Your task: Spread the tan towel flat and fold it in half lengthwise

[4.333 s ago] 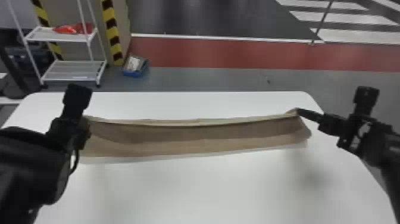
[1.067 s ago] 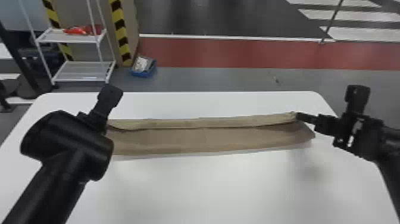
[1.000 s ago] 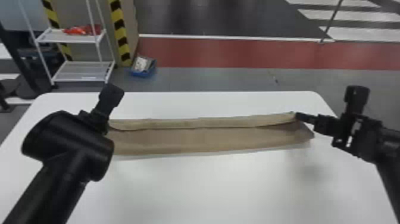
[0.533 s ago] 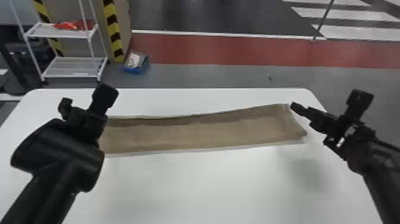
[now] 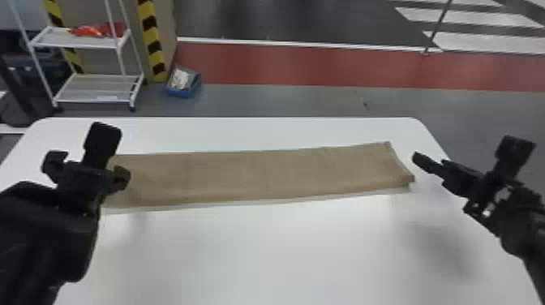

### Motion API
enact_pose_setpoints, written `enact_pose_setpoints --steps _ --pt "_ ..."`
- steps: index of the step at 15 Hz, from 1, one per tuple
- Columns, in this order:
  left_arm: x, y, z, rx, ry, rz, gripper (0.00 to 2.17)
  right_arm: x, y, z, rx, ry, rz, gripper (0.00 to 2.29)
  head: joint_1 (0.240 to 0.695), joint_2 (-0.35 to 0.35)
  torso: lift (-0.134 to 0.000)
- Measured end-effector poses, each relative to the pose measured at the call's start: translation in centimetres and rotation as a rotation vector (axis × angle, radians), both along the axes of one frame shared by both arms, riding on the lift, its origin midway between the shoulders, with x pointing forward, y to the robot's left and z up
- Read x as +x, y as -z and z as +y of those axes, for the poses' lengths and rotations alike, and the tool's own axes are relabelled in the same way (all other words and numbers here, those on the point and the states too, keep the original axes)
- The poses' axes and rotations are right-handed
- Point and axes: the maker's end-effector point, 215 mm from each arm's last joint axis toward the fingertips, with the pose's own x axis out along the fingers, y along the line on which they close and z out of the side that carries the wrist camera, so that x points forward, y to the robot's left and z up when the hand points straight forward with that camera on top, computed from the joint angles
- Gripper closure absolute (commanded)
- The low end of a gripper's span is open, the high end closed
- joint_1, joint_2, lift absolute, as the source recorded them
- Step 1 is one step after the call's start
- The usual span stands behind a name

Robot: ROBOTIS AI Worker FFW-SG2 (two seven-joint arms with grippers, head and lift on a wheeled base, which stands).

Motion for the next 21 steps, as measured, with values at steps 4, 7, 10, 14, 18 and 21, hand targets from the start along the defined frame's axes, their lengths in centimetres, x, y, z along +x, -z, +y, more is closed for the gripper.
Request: enact_pose_setpoints --steps 4,7,10,14,18,21 --pt "0.6 -0.2 -0.6 -0.153 0.034 -0.028 0.04 -1.0 -0.7 -0.7 -0.007 -0.042 -0.022 0.13 0.695 -0.116 -0.128" --pt "1.0 -0.3 -1.2 -0.290 0.059 -0.029 0.04 -0.8 -1.5 -1.2 -0.069 -0.074 -0.021 0.10 0.695 -0.127 -0.128" --pt "1.3 -0.6 -1.8 -0.371 0.077 -0.031 0.04 -0.5 -1.7 0.6 -0.120 -0.175 -0.007 0.08 0.695 -0.117 -0.128" --pt "1.6 -1.0 -1.8 -0.402 0.083 -0.027 0.04 -0.6 -1.5 1.5 -0.142 -0.243 0.027 0.08 0.695 -0.109 -0.128" --pt "1.7 -1.1 -1.6 -0.395 0.078 -0.023 0.04 -1.1 -1.0 1.7 -0.095 -0.257 0.081 0.10 0.695 -0.104 -0.128" --pt "1.7 -1.2 -1.5 -0.391 0.076 -0.021 0.04 -0.9 -1.8 1.6 -0.122 -0.261 0.078 0.10 0.695 -0.104 -0.128"
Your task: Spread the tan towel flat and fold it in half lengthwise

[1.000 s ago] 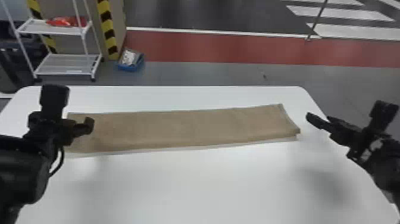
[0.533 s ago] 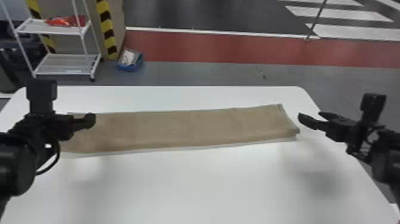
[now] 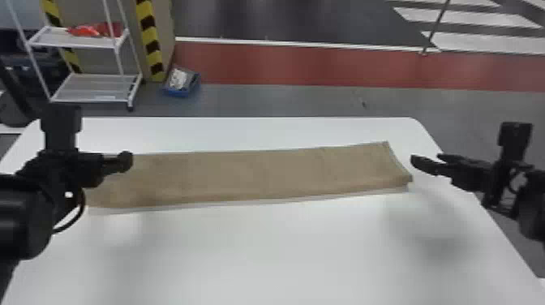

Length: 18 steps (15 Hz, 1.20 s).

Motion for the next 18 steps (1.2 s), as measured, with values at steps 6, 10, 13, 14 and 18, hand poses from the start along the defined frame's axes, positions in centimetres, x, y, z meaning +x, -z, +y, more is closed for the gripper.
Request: enact_pose_setpoints --steps 6,10,13,14,18 --pt "0.1 0.0 -0.2 0.001 0.003 0.003 0.04 0.2 -0.3 0.4 -0.043 -0.031 -0.011 0.10 0.695 -0.102 -0.128" --pt "0.4 -0.4 -0.3 0.003 0.005 -0.003 0.05 0.4 -0.9 0.3 -0.065 -0.048 -0.023 0.10 0.695 -0.103 -0.128" --pt "0.4 -0.4 -0.3 0.003 0.006 0.000 0.05 0.8 -1.7 0.2 -0.097 -0.056 -0.053 0.11 0.695 -0.104 -0.128" --pt "0.4 -0.4 -0.3 0.003 0.005 0.001 0.05 1.0 -2.0 0.2 -0.107 -0.059 -0.065 0.11 0.695 -0.104 -0.128" --pt "0.3 -0.4 -0.1 0.006 0.001 0.001 0.05 1.3 -2.4 0.2 -0.119 -0.063 -0.074 0.12 0.695 -0.101 -0.128"
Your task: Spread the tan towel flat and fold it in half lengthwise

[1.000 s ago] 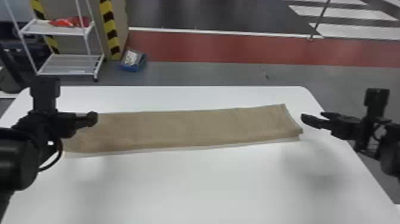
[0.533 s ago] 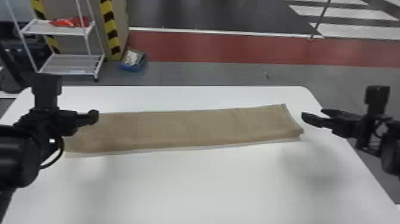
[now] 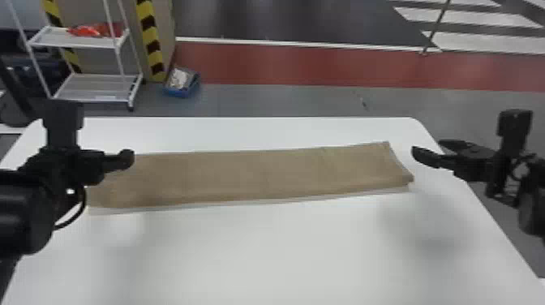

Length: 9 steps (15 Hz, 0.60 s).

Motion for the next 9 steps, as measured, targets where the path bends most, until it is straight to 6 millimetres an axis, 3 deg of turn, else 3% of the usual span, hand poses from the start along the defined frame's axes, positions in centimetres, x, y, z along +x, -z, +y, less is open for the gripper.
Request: enact_pose_setpoints --steps 9 --pt "0.12 0.17 0.21 0.012 -0.001 0.004 0.06 0.17 0.08 -0.22 -0.002 0.005 0.004 0.13 0.695 -0.101 -0.128"
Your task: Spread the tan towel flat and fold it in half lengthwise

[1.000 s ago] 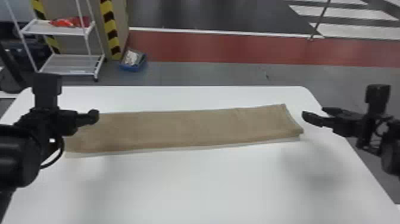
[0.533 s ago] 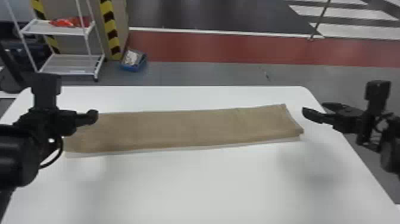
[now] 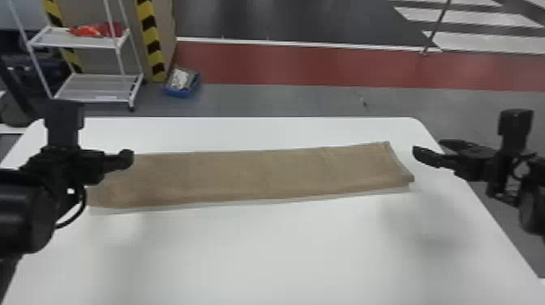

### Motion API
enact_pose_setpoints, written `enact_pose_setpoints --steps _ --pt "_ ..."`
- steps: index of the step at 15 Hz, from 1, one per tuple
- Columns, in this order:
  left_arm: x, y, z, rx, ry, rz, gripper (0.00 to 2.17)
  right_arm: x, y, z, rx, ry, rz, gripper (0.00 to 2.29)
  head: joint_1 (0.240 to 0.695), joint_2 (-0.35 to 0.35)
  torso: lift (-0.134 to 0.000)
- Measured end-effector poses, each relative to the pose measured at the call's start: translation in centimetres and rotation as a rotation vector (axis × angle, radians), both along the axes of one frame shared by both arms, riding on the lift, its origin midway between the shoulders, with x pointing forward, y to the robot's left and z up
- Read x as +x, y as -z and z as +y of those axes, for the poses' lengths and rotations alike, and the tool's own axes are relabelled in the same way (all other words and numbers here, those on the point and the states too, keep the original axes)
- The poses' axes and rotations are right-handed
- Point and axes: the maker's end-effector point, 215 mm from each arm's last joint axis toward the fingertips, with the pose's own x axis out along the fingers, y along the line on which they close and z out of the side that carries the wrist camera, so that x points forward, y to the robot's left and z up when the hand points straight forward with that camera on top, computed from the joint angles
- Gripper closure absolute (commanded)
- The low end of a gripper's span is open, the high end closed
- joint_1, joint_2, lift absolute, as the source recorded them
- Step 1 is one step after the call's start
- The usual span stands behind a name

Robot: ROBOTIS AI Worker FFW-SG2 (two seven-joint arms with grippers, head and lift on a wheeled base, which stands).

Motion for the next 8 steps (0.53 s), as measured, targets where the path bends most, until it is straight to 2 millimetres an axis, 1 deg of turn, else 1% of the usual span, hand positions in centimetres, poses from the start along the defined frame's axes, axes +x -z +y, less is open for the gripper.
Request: enact_pose_setpoints --steps 8 --pt "0.07 0.00 -0.01 0.001 0.000 0.000 0.07 0.04 -0.06 0.00 0.001 0.000 0.000 0.14 0.695 -0.101 -0.128"
